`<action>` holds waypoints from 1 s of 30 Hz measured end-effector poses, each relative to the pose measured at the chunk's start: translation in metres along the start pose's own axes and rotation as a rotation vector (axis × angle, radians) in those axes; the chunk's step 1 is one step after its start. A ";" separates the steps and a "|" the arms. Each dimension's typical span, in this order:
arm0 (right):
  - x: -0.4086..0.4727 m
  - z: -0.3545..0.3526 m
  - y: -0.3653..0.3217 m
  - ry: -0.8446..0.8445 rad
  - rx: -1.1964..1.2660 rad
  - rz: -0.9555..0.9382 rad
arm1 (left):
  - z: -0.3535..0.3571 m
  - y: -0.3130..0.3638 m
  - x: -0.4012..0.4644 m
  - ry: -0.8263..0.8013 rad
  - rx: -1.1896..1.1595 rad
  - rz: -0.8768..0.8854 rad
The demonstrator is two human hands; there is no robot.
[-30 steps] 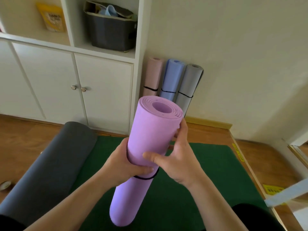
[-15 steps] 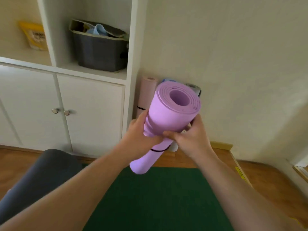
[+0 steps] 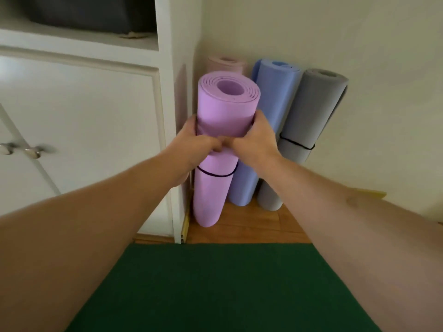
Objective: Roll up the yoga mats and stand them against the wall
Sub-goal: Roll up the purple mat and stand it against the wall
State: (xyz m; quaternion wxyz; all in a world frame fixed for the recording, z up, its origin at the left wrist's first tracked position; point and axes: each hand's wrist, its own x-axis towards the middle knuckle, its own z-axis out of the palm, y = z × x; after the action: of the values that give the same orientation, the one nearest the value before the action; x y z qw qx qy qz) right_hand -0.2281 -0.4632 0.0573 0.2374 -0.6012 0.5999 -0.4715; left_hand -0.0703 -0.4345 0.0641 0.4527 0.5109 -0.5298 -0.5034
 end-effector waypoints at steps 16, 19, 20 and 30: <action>0.063 0.038 0.037 -0.118 -0.162 0.103 | 0.011 -0.011 0.048 0.134 0.161 -0.002; 0.058 0.033 0.038 -0.119 -0.133 0.148 | 0.011 -0.019 0.043 0.116 0.188 0.011; 0.055 0.031 0.038 -0.121 -0.126 0.164 | 0.009 -0.022 0.042 0.108 0.196 0.012; -0.018 0.010 0.042 -0.209 -0.095 0.254 | -0.010 -0.049 -0.024 0.065 0.332 -0.067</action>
State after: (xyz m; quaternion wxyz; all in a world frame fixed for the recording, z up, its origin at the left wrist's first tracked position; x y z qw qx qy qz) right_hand -0.2380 -0.4560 0.0119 0.3271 -0.5769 0.6648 -0.3438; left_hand -0.0549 -0.4095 0.0172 0.3621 0.6120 -0.5733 -0.4071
